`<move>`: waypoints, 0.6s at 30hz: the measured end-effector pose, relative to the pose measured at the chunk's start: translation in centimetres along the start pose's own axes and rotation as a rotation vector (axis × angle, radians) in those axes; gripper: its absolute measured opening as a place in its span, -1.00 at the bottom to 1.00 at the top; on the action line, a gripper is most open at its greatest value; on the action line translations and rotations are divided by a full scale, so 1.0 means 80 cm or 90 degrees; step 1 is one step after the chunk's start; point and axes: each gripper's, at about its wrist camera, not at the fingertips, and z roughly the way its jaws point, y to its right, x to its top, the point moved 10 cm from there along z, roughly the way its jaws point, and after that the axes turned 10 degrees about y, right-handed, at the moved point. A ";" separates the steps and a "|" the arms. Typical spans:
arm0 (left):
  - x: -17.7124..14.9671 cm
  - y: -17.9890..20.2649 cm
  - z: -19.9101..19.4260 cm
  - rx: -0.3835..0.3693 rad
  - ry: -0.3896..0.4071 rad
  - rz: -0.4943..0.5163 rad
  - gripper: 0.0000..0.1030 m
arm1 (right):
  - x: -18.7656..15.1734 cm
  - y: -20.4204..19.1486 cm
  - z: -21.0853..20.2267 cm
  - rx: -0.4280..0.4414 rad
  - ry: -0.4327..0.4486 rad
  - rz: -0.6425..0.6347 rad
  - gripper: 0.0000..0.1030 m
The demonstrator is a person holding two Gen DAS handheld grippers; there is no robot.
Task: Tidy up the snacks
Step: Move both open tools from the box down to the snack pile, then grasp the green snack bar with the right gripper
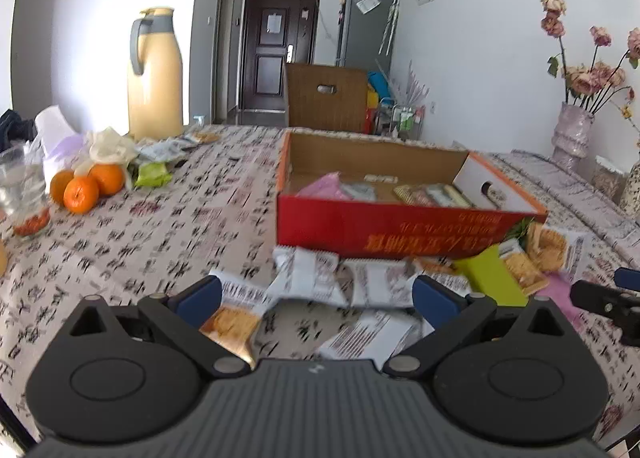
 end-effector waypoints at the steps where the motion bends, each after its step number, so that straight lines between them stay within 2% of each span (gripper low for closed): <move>1: -0.003 -0.004 0.000 0.004 -0.003 -0.003 1.00 | -0.004 0.001 0.000 0.000 -0.005 0.003 1.00; 12: -0.009 -0.019 0.000 0.015 -0.009 -0.017 1.00 | -0.020 -0.006 0.007 0.001 -0.028 0.001 1.00; 14: -0.009 -0.018 0.000 0.014 -0.009 -0.017 1.00 | -0.020 -0.008 0.008 0.001 -0.029 -0.002 0.95; 16: -0.010 -0.017 0.001 0.012 -0.010 -0.016 1.00 | -0.021 -0.010 0.009 0.004 -0.032 -0.004 0.74; 18: -0.010 -0.015 0.002 0.011 -0.011 -0.015 1.00 | -0.021 -0.012 0.012 0.008 -0.034 -0.003 0.68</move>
